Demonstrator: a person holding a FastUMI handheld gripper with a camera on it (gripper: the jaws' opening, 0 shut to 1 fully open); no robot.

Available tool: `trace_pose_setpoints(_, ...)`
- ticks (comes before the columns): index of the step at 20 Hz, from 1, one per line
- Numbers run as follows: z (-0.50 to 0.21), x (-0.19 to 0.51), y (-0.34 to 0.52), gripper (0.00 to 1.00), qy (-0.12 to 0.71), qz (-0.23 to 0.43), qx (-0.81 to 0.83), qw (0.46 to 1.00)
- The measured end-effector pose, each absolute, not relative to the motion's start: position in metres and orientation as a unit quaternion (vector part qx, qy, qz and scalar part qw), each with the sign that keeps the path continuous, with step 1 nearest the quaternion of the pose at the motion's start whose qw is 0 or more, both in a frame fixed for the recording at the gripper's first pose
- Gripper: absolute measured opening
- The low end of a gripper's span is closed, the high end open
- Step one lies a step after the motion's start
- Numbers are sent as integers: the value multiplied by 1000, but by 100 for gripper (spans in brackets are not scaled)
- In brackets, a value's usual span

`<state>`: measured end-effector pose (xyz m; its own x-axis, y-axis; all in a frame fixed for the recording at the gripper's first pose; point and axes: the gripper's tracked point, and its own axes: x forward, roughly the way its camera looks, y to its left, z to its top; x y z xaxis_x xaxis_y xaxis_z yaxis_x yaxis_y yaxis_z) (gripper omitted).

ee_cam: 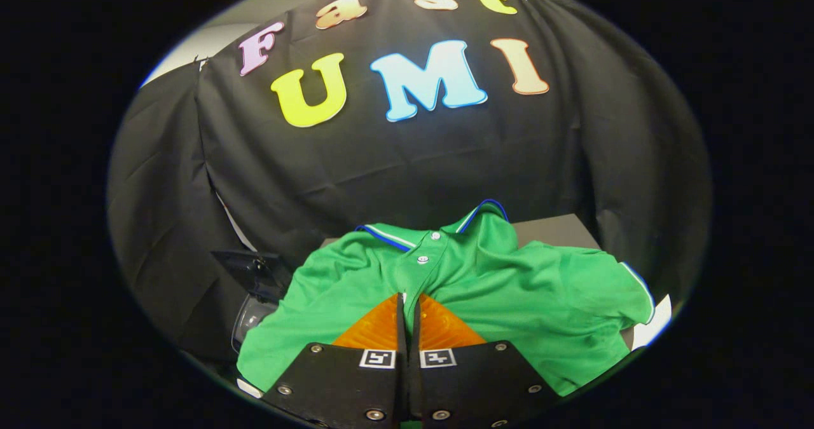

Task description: Put the clothes into the washing machine and then close the washing machine lid.

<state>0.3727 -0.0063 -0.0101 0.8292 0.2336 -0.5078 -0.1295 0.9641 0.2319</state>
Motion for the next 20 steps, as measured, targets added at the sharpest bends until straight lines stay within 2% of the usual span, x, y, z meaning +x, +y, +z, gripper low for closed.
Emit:
trace_pose_setpoints(7,44,374,18,0,200,90,110,969)
trace_pose_setpoints(20,111,364,117,0,122,143,138,972)
